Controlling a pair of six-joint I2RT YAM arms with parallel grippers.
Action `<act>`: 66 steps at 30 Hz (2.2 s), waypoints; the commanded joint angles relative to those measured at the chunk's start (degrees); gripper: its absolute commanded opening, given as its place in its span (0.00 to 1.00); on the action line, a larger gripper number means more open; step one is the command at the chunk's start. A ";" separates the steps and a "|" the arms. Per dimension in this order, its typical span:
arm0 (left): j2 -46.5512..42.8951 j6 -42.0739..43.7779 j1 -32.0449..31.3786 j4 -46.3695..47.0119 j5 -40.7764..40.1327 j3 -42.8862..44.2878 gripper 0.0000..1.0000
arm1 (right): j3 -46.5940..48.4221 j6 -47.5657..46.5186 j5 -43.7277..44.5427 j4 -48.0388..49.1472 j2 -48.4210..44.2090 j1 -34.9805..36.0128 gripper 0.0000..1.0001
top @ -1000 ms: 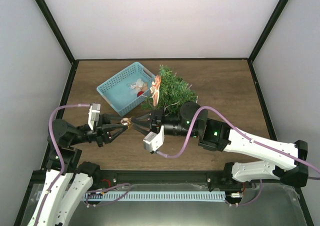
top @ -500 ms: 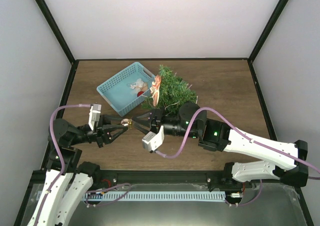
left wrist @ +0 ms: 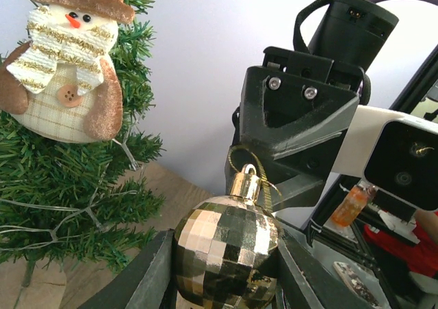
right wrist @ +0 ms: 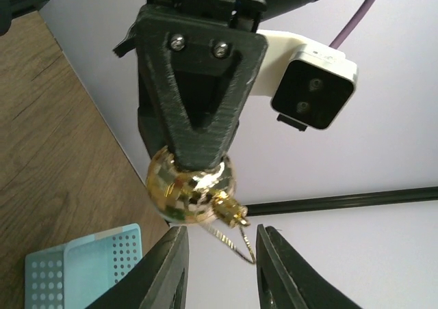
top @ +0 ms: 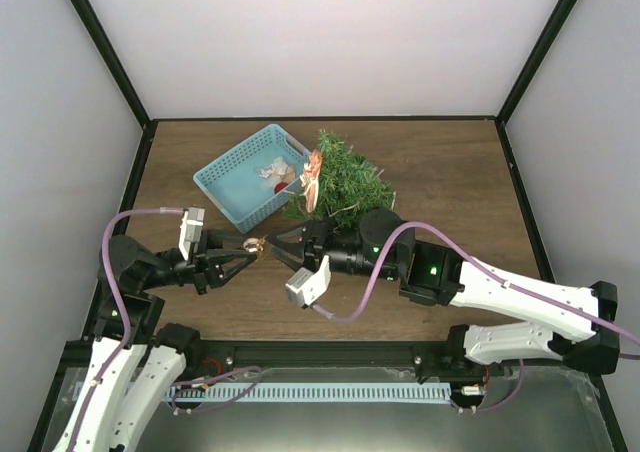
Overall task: Decorate the small christmas tree
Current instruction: Hang the decoration item on the Christmas tree.
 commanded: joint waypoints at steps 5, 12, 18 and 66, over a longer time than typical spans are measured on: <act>0.27 0.77 -0.11 -0.80 0.74 1.63 0.28 | -1.86 -3.07 2.77 0.07 -2.26 1.31 0.30; 0.21 0.71 -0.11 -0.97 0.74 1.48 0.28 | -1.87 -4.58 3.52 2.53 -1.28 2.24 0.28; 0.21 1.06 -0.11 -1.46 0.80 1.50 0.28 | -2.28 -4.68 3.28 4.15 -1.14 2.73 0.17; -1.01 -7.86 -0.54 13.88 1.16 -8.34 0.34 | -11.86 47.40 8.14 17.36 -7.03 2.84 0.01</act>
